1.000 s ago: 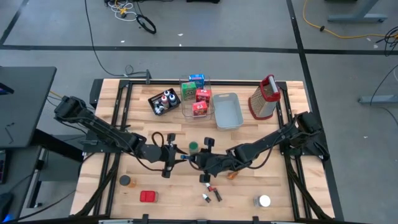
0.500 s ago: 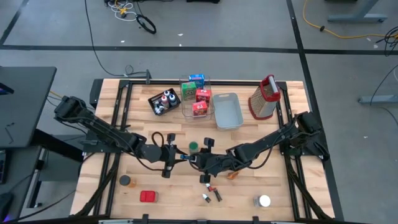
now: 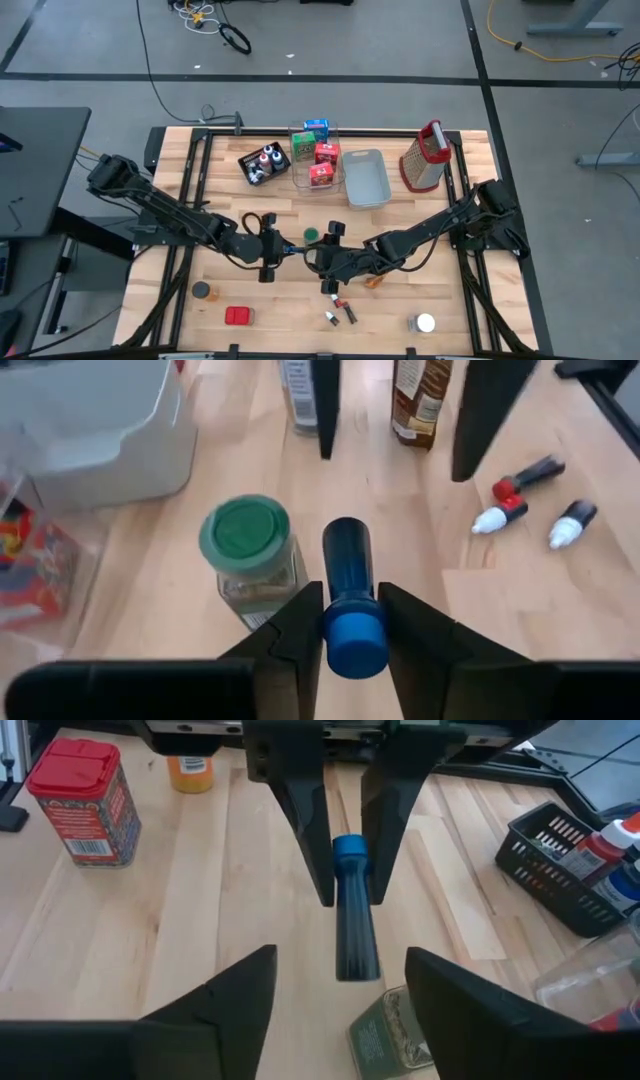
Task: Pick & Place Kitchen Items
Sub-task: Put the small blue food coloring bottle into the black bin
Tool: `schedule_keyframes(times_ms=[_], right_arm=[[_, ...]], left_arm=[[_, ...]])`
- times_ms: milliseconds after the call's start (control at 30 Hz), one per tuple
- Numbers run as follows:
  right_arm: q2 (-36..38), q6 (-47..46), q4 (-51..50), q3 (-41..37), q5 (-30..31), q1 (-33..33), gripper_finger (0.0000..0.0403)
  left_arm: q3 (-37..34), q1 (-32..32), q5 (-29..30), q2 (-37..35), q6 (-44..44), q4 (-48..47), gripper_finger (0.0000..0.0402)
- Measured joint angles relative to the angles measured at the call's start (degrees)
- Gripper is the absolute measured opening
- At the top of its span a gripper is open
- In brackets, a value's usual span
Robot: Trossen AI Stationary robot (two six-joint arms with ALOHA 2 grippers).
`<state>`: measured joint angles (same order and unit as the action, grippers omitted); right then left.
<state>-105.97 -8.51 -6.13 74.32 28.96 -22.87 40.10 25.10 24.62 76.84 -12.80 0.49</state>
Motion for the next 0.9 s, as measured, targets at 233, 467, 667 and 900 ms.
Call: schedule_keyframes(times_ms=[233,467,667,900], right_arm=[[0.0,0.0,0.0,0.0,0.0,0.0,0.0241],[0.0,-0.5,0.0,0.0,-0.1,0.0,0.0241],[0.0,-3.0,0.1,0.0,-2.0,0.0,0.0241],[0.0,-3.0,0.1,0.0,-2.0,0.0,0.0241]], left_arm=[[0.0,0.0,0.7,0.0,-6.9,-10.0,0.0096],[0.0,-0.5,13.8,0.0,-19.3,-24.7,0.0100],[0.0,-5.5,23.2,0.0,-26.4,-37.6,0.0097],[0.0,-17.5,25.4,0.0,-28.7,-46.9,0.0099]])
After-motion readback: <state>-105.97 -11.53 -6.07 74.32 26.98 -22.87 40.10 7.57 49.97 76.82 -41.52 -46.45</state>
